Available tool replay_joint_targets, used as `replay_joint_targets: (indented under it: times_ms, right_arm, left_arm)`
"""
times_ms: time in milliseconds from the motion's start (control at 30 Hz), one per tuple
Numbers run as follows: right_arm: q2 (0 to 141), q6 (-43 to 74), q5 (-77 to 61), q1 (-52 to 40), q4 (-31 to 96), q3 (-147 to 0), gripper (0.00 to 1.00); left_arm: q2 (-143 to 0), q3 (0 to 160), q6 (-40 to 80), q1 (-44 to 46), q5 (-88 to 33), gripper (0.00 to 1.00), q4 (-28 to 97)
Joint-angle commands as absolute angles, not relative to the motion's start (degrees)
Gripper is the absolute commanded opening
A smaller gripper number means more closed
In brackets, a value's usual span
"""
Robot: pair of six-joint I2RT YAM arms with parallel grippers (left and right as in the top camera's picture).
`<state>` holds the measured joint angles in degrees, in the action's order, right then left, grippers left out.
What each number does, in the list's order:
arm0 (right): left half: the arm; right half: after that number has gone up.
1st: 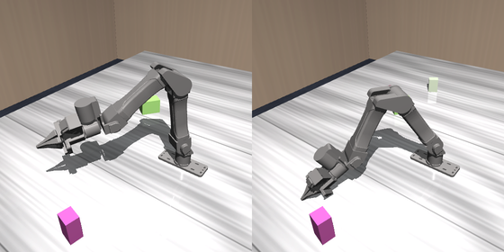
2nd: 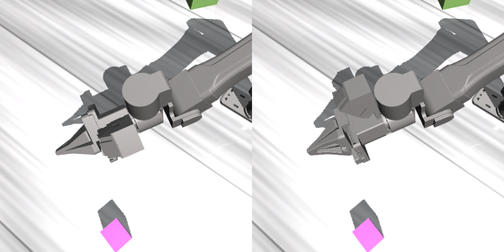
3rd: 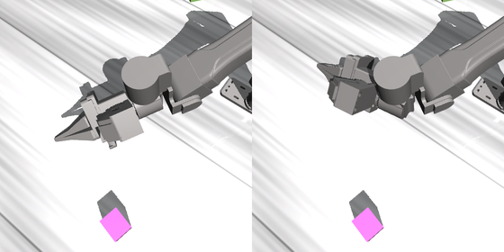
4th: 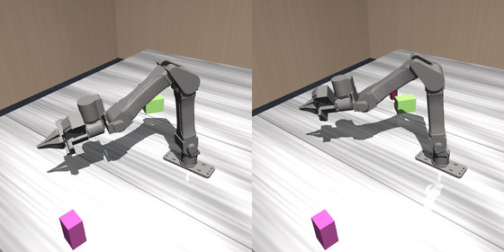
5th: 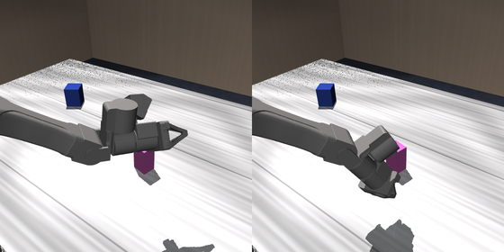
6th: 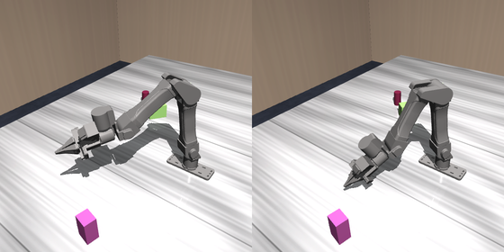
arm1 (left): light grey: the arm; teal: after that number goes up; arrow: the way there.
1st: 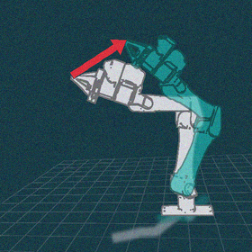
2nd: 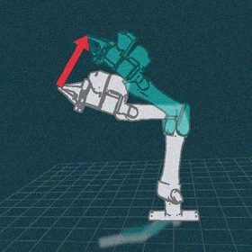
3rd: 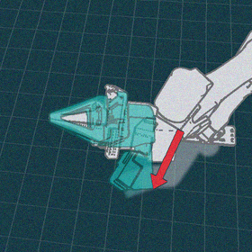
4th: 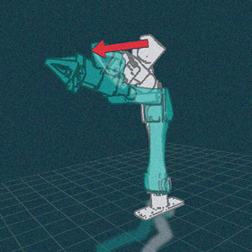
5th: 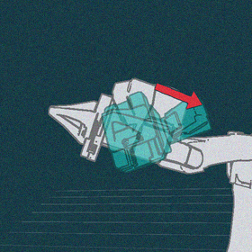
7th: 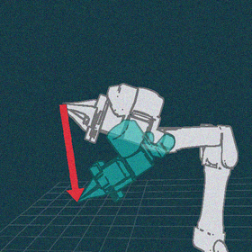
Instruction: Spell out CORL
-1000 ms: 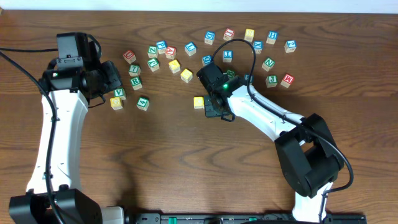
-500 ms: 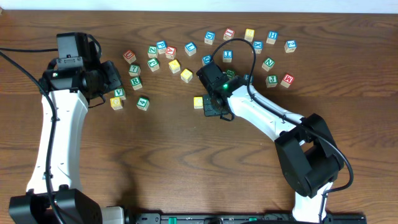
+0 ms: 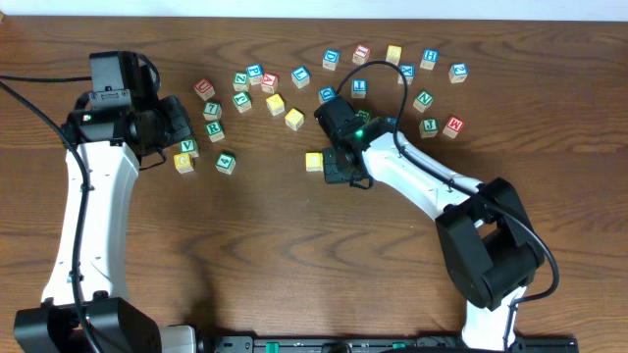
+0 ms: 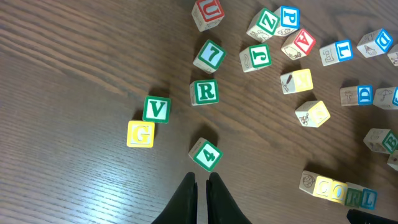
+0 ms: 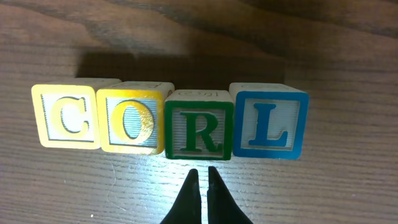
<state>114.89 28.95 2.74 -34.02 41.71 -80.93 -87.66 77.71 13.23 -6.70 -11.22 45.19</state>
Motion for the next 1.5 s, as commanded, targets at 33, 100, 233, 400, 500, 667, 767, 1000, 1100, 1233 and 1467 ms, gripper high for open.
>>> replay_joint_targets:
  times_ms: [33, 100, 233, 400, 500, 667, 767, 1000, 1100, 1233, 1467]
  right_arm:
    - [117.0, 29.7, -0.4, -32.4, 41.3, -80.8, 0.01]
    - [117.1, 29.5, -1.2, -31.8, 41.3, -80.8, 0.01]
    - [117.0, 29.1, -1.2, -31.9, 41.0, -80.8, 0.01]
    - [117.0, 28.6, -1.2, -32.0, 40.9, -80.8, 0.01]
    - [117.0, 28.4, -1.3, -32.0, 40.7, -80.8, 0.01]
    - [117.0, 27.5, -1.3, -32.3, 40.7, -80.9, 0.01]
    - [116.9, 27.1, -1.2, -32.7, 40.7, -81.1, 0.01]
    - [115.9, 26.1, -0.8, -32.7, 40.6, -81.8, 0.01]
    - [114.1, 26.1, 0.2, -32.2, 40.7, -81.8, 0.01]
    - [111.5, 26.2, 1.4, -30.6, 41.1, -81.8, 0.01]
    - [110.6, 27.9, 3.1, -26.5, 43.0, -81.8, 0.01]
  left_arm:
    - [-87.8, 77.2, 12.4, -6.8, -10.9, 0.08, 45.4]
    - [-87.7, 77.2, 12.4, -6.8, -10.9, 0.07, 45.4]
    - [-87.8, 77.2, 12.4, -6.8, -10.9, 0.08, 45.3]
    - [-87.8, 77.2, 12.5, -6.8, -10.9, 0.08, 45.1]
    - [-87.8, 77.2, 12.4, -6.8, -10.9, 0.07, 45.1]
    - [-87.8, 77.2, 12.4, -6.8, -10.9, 0.07, 45.1]
    - [-87.8, 77.2, 12.4, -6.8, -10.9, 0.08, 45.1]
    - [-87.8, 77.2, 12.4, -6.8, -10.9, 0.08, 45.1]
    - [-87.8, 77.2, 12.5, -6.8, -10.9, 0.07, 45.2]
    - [-87.7, 77.2, 12.5, -6.8, -10.9, 0.08, 45.2]
    - [-87.8, 77.2, 12.4, -6.8, -10.9, 0.08, 45.2]
